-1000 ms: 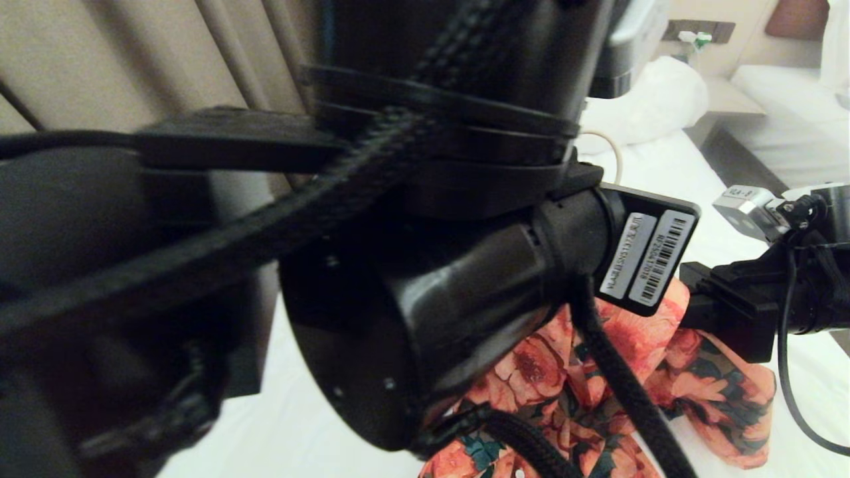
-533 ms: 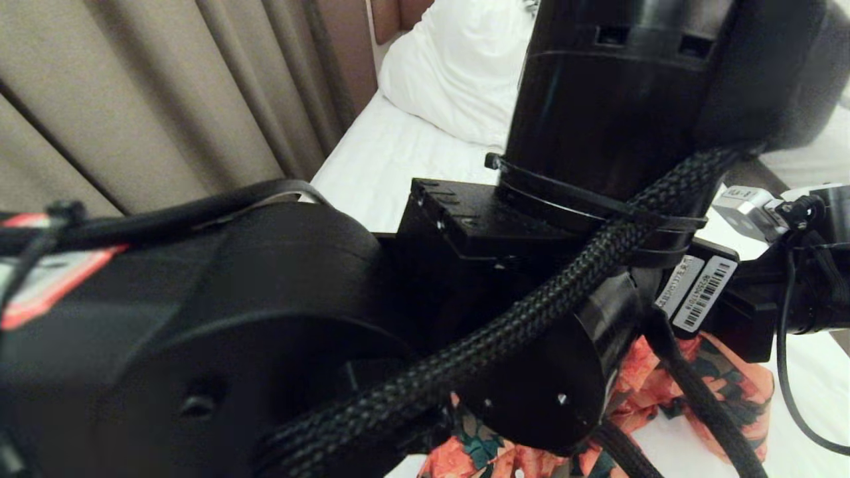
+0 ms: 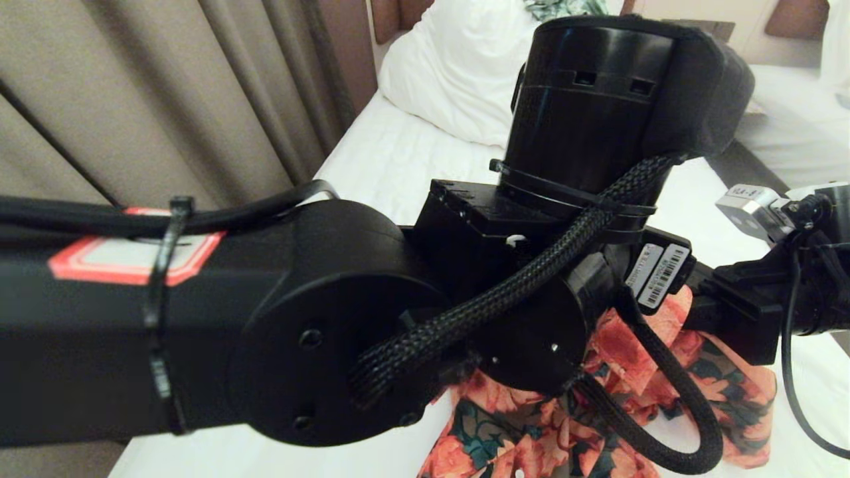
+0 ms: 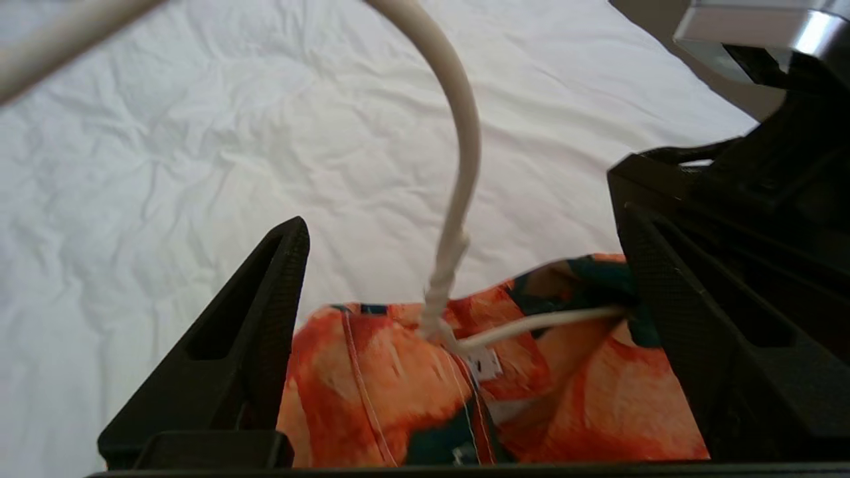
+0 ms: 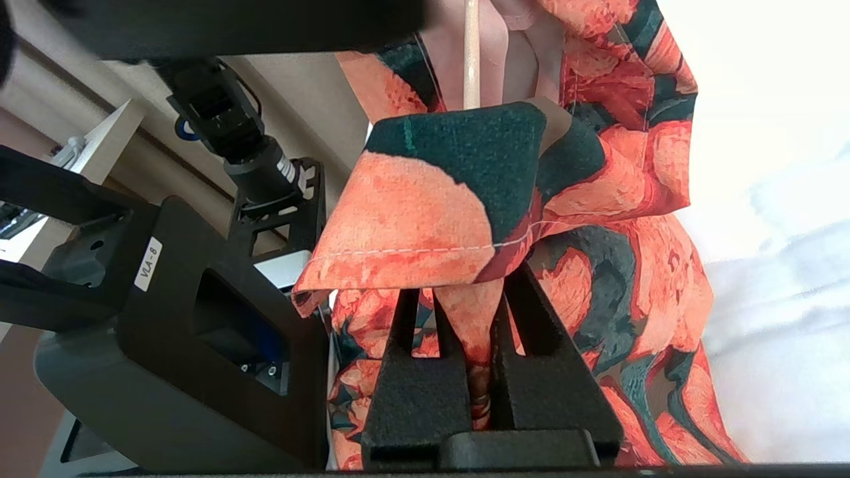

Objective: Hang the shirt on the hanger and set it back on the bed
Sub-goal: Take the clothes hanger out of the clothes

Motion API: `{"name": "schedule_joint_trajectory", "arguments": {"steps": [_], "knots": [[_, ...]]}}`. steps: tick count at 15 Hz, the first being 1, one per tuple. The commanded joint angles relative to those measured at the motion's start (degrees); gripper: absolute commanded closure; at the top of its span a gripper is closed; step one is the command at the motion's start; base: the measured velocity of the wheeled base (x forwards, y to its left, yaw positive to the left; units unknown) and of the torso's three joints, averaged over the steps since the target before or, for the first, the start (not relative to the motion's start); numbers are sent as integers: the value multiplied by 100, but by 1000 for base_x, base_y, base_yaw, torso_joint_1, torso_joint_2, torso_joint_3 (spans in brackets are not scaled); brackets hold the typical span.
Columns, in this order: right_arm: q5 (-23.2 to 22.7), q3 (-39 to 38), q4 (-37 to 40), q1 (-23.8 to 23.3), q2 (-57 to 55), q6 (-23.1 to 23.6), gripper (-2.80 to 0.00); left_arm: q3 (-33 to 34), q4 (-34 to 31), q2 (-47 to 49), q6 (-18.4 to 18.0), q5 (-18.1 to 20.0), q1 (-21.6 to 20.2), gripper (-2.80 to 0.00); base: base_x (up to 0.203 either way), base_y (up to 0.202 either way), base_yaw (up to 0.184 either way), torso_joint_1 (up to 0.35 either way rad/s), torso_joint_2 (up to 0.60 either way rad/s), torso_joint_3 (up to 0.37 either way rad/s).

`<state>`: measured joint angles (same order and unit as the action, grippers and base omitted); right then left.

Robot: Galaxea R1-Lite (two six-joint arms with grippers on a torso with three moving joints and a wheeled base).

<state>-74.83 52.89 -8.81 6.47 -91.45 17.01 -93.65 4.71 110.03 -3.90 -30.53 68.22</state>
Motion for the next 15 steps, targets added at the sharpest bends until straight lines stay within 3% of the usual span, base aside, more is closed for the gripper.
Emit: {"name": "schedule_joint_trajectory", "arguments": {"steps": [1,2,3,15], "knots": [[-44,-7,-6,2,49,17,0,-101,7,89,-41,-23,-36,-280,0,0,0,0,0,0],[-41,-7,-6,3,49,13,0,-163,12,115,-57,-23,-35,-280,0,0,0,0,0,0],[-44,-7,-6,3,49,14,0,-202,13,129,-66,-23,-28,0,0,0,0,0,0,0],[-41,37,-6,-32,40,13,0,-241,13,177,-67,-41,-10,0,0,0,0,0,0,0]]}}
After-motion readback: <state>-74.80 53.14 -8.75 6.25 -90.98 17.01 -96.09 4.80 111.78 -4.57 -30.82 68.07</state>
